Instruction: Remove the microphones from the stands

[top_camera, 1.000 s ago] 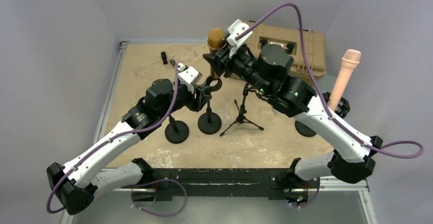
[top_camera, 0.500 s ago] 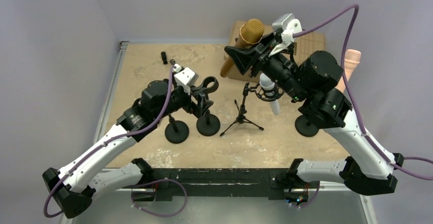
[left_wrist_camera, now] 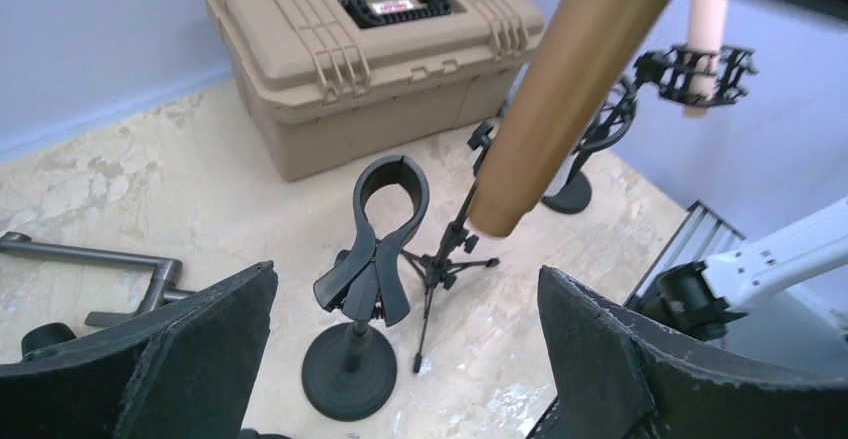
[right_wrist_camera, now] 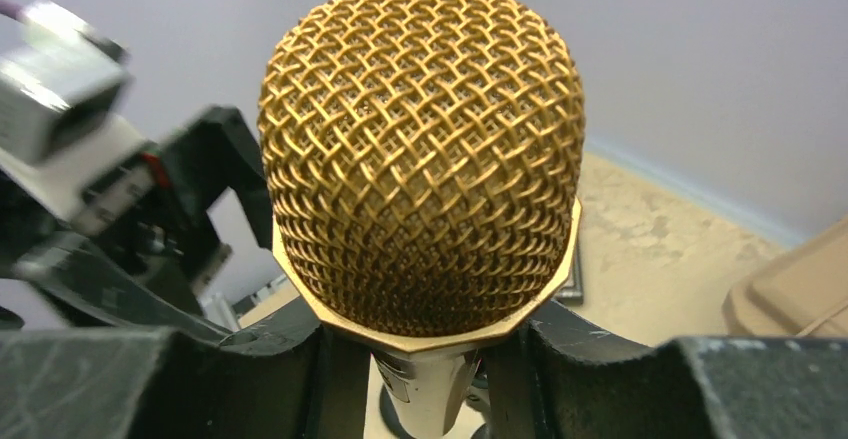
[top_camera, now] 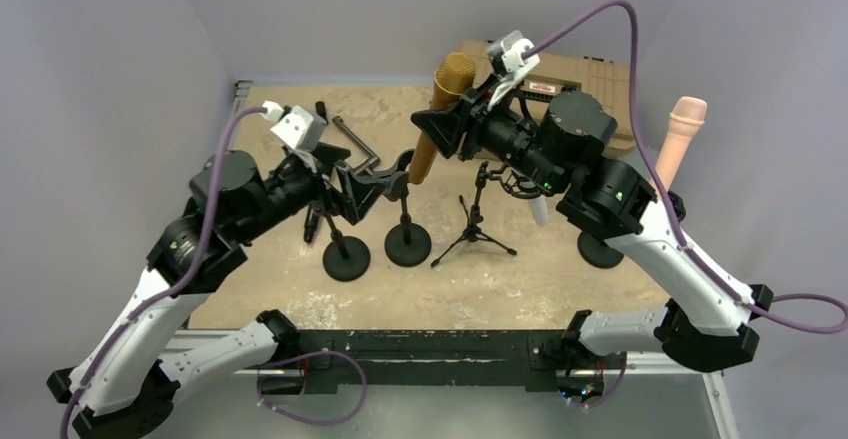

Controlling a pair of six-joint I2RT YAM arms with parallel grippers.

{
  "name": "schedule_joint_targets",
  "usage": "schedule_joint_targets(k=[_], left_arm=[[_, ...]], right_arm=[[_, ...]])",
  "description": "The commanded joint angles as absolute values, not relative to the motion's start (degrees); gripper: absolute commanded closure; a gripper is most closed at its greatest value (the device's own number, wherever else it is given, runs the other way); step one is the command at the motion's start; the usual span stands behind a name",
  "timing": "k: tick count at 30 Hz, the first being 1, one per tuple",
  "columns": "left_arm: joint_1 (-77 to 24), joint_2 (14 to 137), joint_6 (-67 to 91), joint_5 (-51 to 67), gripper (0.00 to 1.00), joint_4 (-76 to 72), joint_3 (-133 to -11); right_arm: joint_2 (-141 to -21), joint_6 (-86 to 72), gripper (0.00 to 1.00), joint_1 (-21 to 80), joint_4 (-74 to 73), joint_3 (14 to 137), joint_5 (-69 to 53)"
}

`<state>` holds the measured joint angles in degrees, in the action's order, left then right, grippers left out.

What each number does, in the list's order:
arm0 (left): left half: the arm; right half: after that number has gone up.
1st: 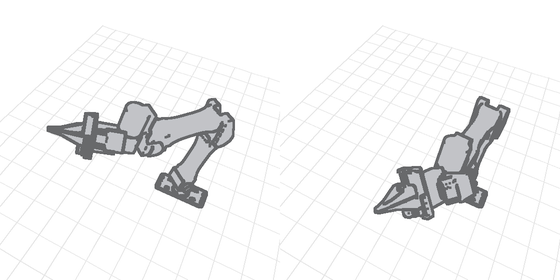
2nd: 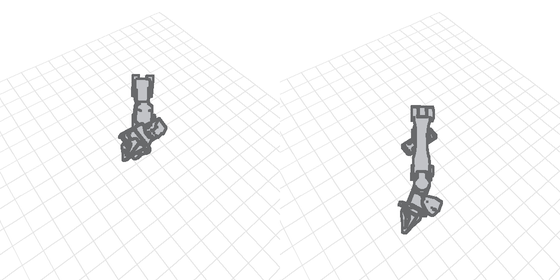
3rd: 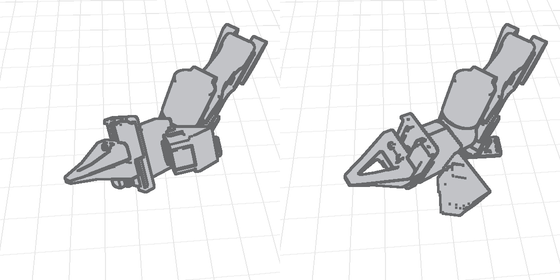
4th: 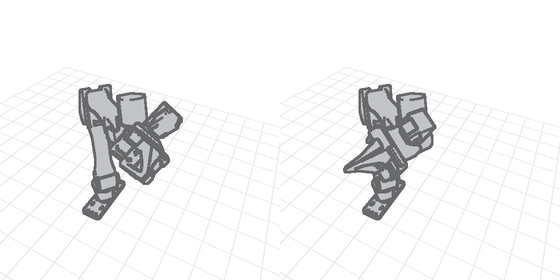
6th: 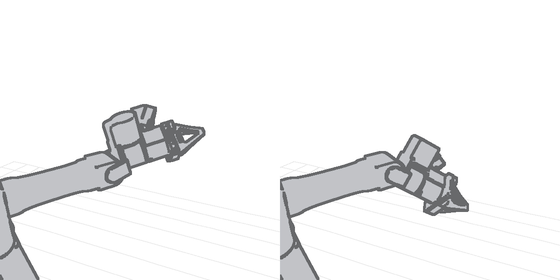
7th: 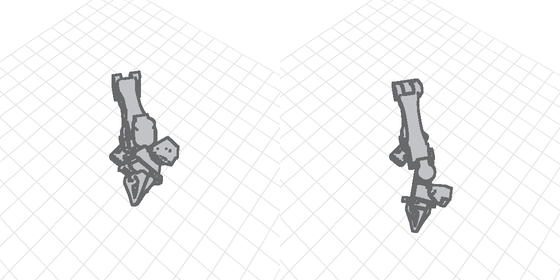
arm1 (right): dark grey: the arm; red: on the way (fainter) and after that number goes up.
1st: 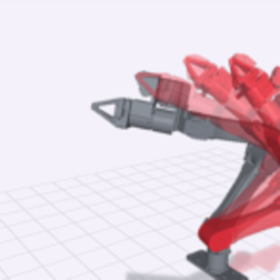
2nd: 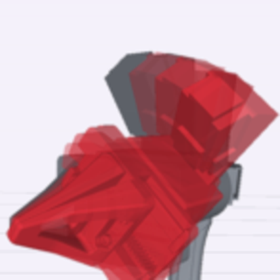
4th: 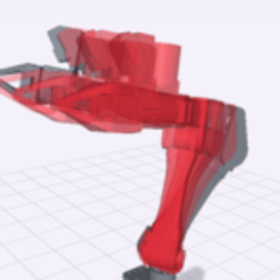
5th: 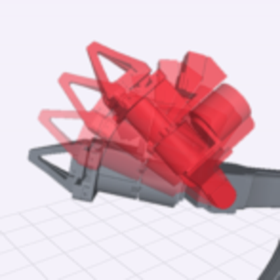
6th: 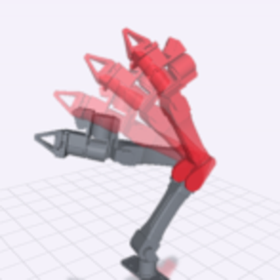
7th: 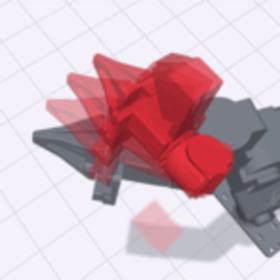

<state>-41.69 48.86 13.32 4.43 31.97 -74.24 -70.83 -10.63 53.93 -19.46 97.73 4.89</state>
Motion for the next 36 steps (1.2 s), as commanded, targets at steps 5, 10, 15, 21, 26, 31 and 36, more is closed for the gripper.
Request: schedule_joint_targets(k=[5, 10, 15, 21, 26, 31, 36], left_arm=[[-41.71, 45.14, 24.93, 6.72, 0.01, 40.47, -85.25], [-41.69, 44.32, 28.47, 10.31, 0.00, 42.43, -88.99], [-41.60, 43.96, 28.99, 11.47, 0.00, 46.58, -90.84], [-41.62, 43.87, 26.60, 12.57, 0.09, 49.26, -90.18], [-41.59, 46.17, 23.49, 13.64, 0.21, 48.27, -89.20], [-41.61, 47.46, 19.66, 8.23, 0.31, 49.36, -88.11], [-41.59, 47.46, 16.70, 7.12, 0.46, 47.62, -85.86]], right_arm=[[-72.16, -22.61, 1.00, 53.95, -19.64, 100.72, 0.11], [-72.91, -27.38, 1.00, 53.88, -15.13, 99.28, -5.73], [-76.17, -30.30, 1.00, 53.84, -11.51, 99.32, -10.14], [-78.27, -35.93, 1.00, 53.83, -1.72, 96.41, -16.22], [-81.73, -39.93, 1.00, 53.76, 4.61, 96.22, -24.26], [-84.69, -41.97, 1.00, 53.83, 6.09, 97.55, -31.72], [-85.30, -42.60, 1.00, 53.83, 7.68, 95.62, -33.71]])
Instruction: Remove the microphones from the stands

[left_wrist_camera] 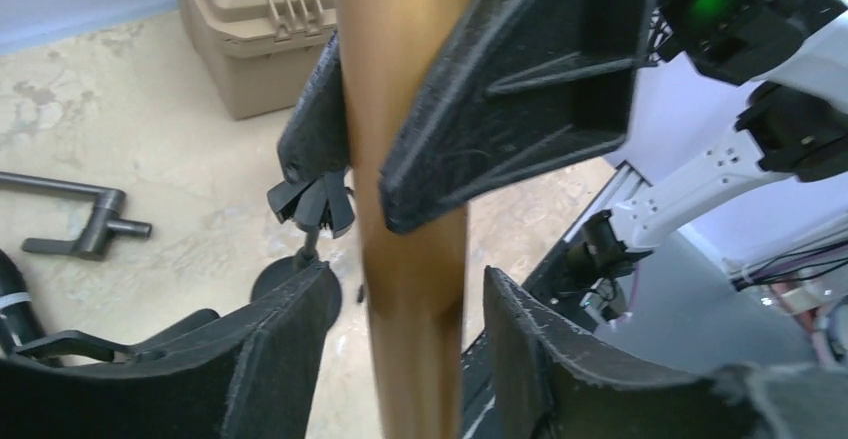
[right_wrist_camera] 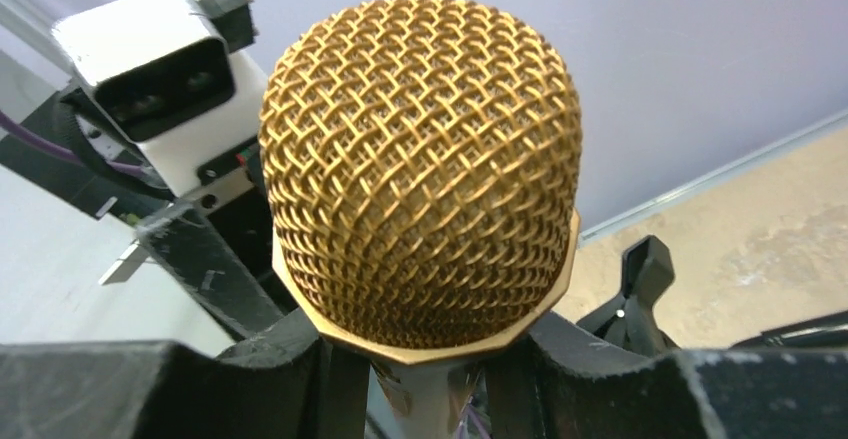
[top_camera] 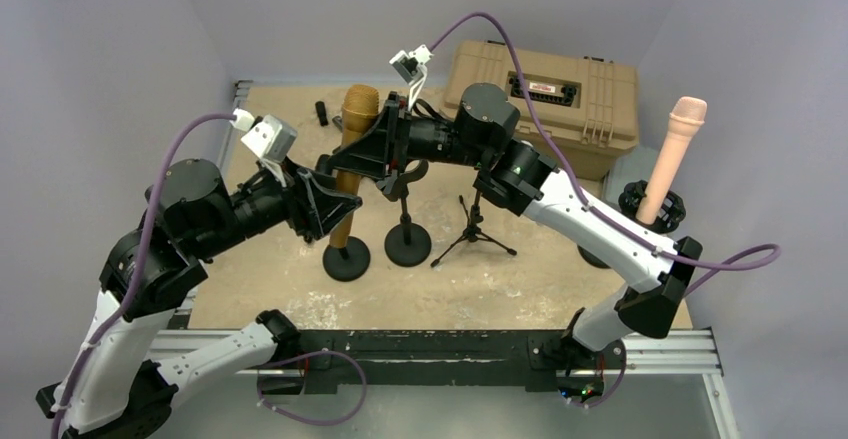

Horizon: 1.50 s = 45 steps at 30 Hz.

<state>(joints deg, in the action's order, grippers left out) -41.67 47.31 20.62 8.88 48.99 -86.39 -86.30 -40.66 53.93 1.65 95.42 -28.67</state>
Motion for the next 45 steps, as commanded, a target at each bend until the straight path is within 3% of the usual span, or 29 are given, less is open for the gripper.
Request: schedule_joint_targets(k=[1, 4, 7, 9, 11, 13, 14, 15, 25, 29, 38, 45], left_arm=[[-41.57, 47.82, 16.48, 7.79, 0.49, 47.80, -85.84], [-41.57, 47.52, 16.33, 8.58, 0.67, 47.16, -84.59], [-41.58, 46.30, 16.84, 7.10, 0.96, 45.63, -82.60], [-41.58, 45.71, 17.04, 6.01, 1.00, 45.59, -82.02], [-41.58, 45.53, 16.94, 5.01, 1.00, 46.44, -82.45], [-41.61, 45.61, 16.37, 2.89, 1.00, 48.56, -83.82], [-41.58, 45.56, 16.05, 0.93, 1.00, 49.79, -84.76], [-41.62, 45.39, 15.82, -1.49, 1.00, 51.03, -85.41], [-39.75, 43.99, 11.76, -30.76, 1.00, 58.46, -88.27], [-33.86, 46.83, 8.12, -38.49, 1.00, 55.37, -85.66], [0.47, 59.28, 14.98, -9.86, 1.00, 44.37, -80.38], [7.94, 67.59, 16.18, -3.02, 1.00, 35.35, -70.64]], right_arm=[[-85.52, -42.55, 1.00, 53.79, 8.00, 95.48, -33.96], [-85.54, -43.29, 1.00, 53.83, 10.70, 93.68, -34.80], [-85.26, -44.42, 1.00, 53.77, 14.00, 90.95, -35.95], [-85.32, -43.97, 1.00, 53.79, 14.28, 90.12, -36.57], [-85.01, -42.09, 0.72, 53.77, 11.50, 90.39, -35.29], [-83.82, -39.24, 0.24, 53.79, 7.35, 91.19, -30.57], [-83.01, -37.68, 0.06, 53.79, 5.26, 91.72, -26.55], [-82.33, -36.27, 0.01, 53.75, 3.09, 92.46, -23.92], [-73.46, -30.06, 0.01, 52.56, -7.39, 89.11, -4.36], [-68.78, -29.50, 0.01, 52.56, -7.24, 85.77, -2.38], [-62.66, -29.61, 0.01, 52.55, -9.91, 82.56, -2.61], [-59.98, -29.71, 0.01, 52.56, -9.93, 79.49, -3.10]])
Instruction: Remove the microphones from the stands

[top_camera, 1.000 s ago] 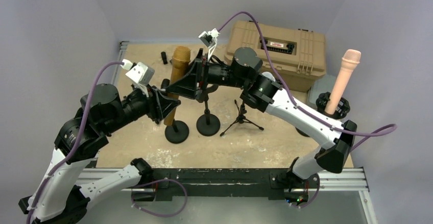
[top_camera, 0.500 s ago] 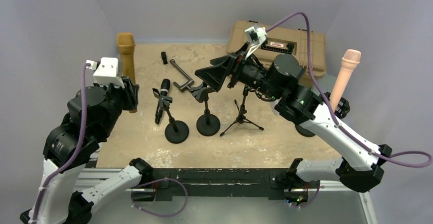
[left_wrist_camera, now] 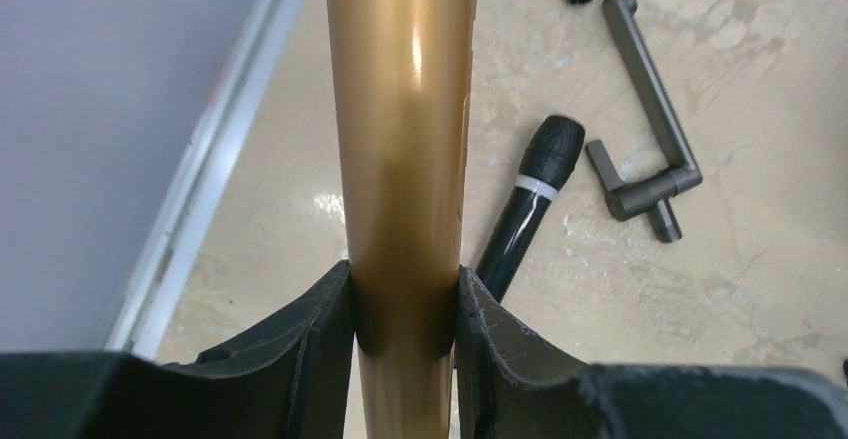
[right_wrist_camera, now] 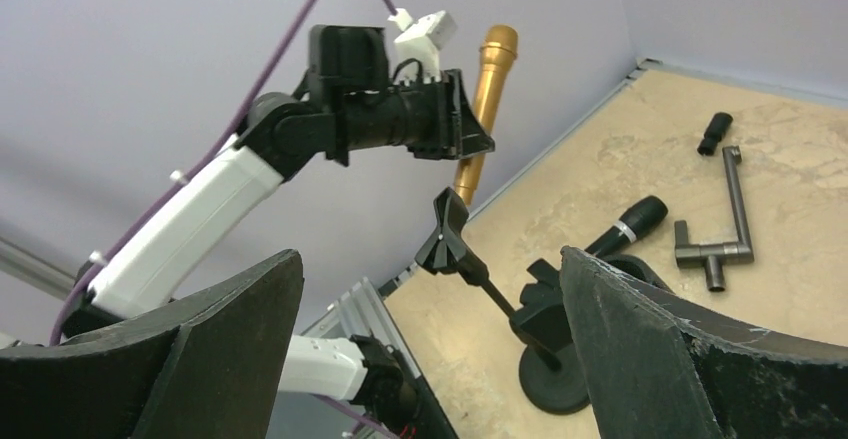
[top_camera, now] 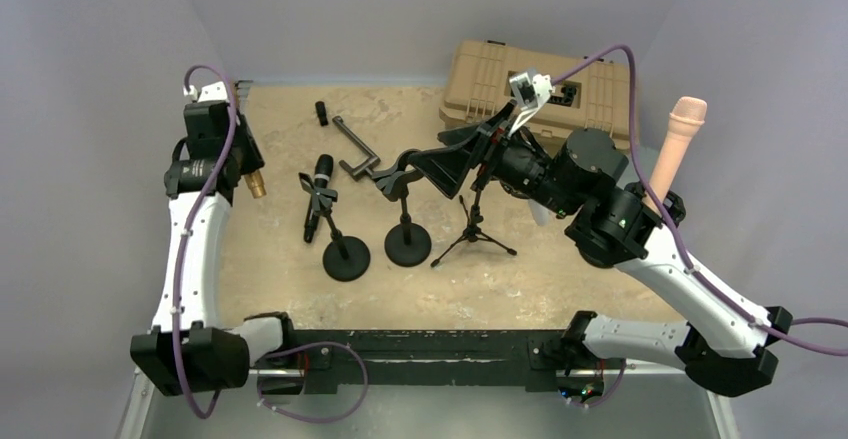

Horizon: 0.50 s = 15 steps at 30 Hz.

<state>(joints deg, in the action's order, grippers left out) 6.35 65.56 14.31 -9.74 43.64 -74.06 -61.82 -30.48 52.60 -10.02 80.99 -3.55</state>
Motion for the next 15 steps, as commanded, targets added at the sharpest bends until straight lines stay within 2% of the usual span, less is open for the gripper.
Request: schedule_joint_targets(k=[1, 6, 11, 15], left_arm=[[7.98, 68.74, 16.03, -2.63, 1.00, 34.61, -69.11], [8.00, 74.27, 13.98, -2.15, 1.00, 31.51, -64.20], [8.00, 86.32, 11.61, 5.99, 1.00, 34.60, -69.30], [8.07, 91.42, 11.03, 10.02, 1.00, 36.99, -71.75]], right_arm=[[-60.02, -29.72, 0.01, 52.53, -10.12, 79.44, -3.53], [-59.94, -29.11, 0.02, 52.56, -12.14, 80.10, -4.67], [-58.65, -29.59, 0.01, 52.49, -9.63, 77.81, -4.52], [-58.31, -30.37, 0.01, 52.55, -8.81, 76.75, -5.40]])
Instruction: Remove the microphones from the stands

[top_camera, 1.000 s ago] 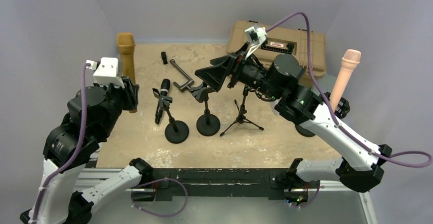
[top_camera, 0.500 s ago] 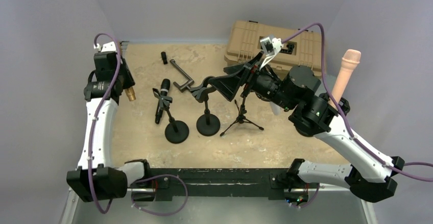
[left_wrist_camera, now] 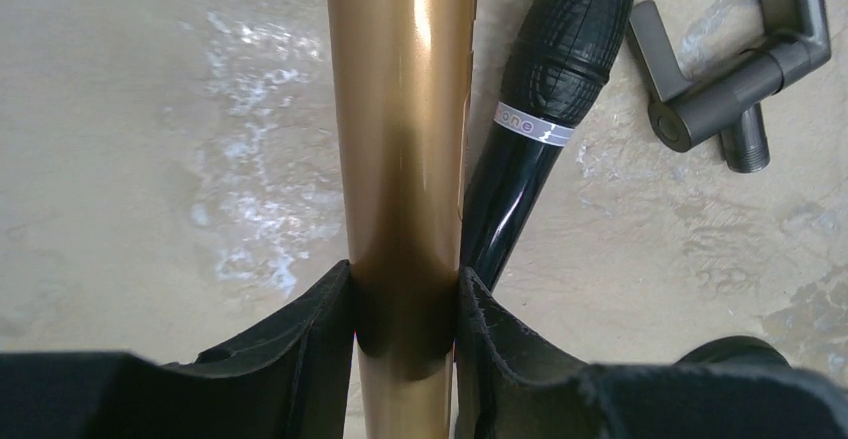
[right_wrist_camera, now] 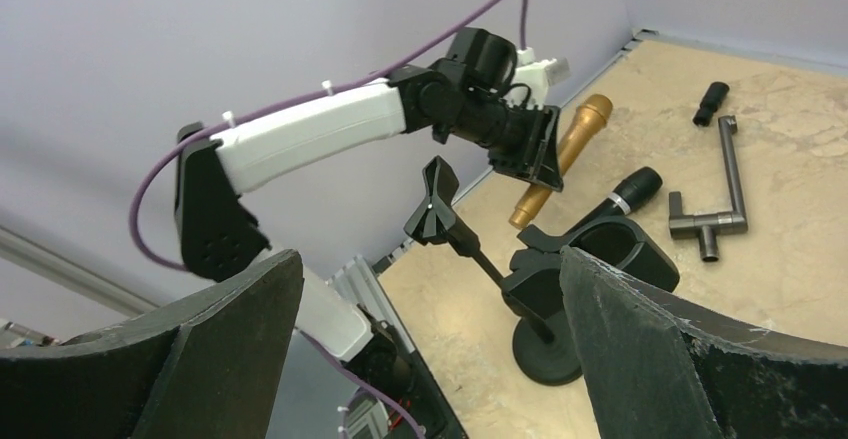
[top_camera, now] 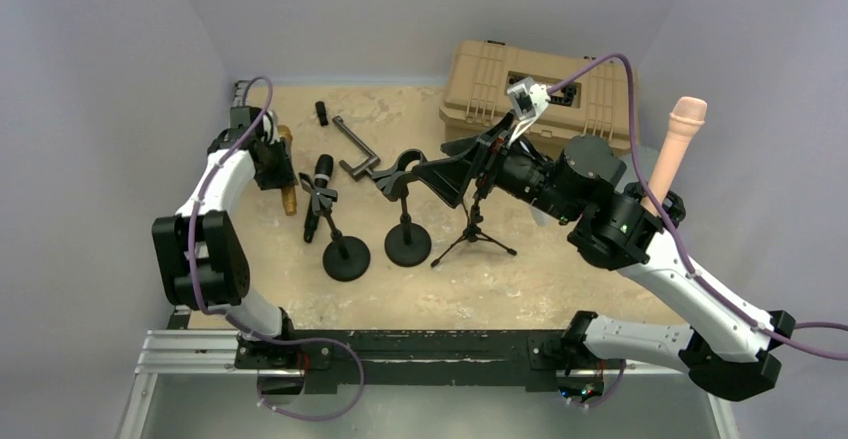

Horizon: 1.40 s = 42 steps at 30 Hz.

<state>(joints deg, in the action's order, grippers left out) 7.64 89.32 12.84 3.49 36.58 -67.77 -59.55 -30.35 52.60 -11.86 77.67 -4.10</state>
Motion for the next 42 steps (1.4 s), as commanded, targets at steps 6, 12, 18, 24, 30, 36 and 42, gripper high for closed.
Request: schedule_joint_targets(k=[6, 12, 18, 24, 30, 36, 42], left_arm=[[7.95, 93.57, 10.59, 10.77, 1.00, 37.48, -72.05], [7.91, 100.91, 10.89, 10.25, 1.00, 42.90, -75.97], [7.89, 100.82, 11.03, 4.30, 1.00, 44.16, -75.83], [7.78, 101.68, 11.47, 3.15, 0.92, 44.84, -75.72], [7.36, 105.91, 12.71, 3.31, 0.84, 47.23, -77.02], [6.43, 106.69, 12.88, 2.55, 0.76, 47.21, -76.86], [6.11, 107.08, 12.95, 2.61, 0.66, 47.84, -77.47]], right_arm=[[-57.32, -31.29, 0.01, 52.56, -8.51, 75.10, -5.54], [-56.75, -33.13, 0.02, 52.56, -6.73, 73.83, -6.64], [-55.52, -34.19, 0.02, 52.56, -5.87, 72.20, -6.86], [-56.17, -34.52, 0.03, 52.55, -5.37, 71.87, -7.58], [-57.40, -34.38, 0.03, 52.55, -4.52, 71.78, -7.65], [-58.94, -34.35, 0.03, 52.55, -4.31, 72.35, -7.98], [-59.72, -34.15, 0.03, 52.56, -4.46, 73.24, -8.05]])
